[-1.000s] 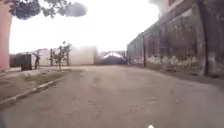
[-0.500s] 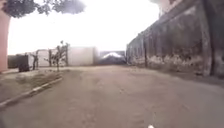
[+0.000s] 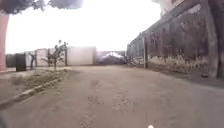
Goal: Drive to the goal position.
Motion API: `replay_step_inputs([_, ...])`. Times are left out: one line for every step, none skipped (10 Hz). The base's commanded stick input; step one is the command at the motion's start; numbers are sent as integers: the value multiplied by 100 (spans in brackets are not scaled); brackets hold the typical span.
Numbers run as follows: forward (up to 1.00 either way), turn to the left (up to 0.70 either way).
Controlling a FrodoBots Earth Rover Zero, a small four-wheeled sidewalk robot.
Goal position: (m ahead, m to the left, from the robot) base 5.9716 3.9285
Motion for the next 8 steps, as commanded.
replay_step_inputs([50, 0])
replay_step_inputs([50, 0])
replay_step_inputs([50, 0])
replay_step_inputs([50, 0])
replay_step_inputs([50, 0])
replay_step_inputs([50, 0])
replay_step_inputs([50, 0])
replay_step_inputs([50, 0])
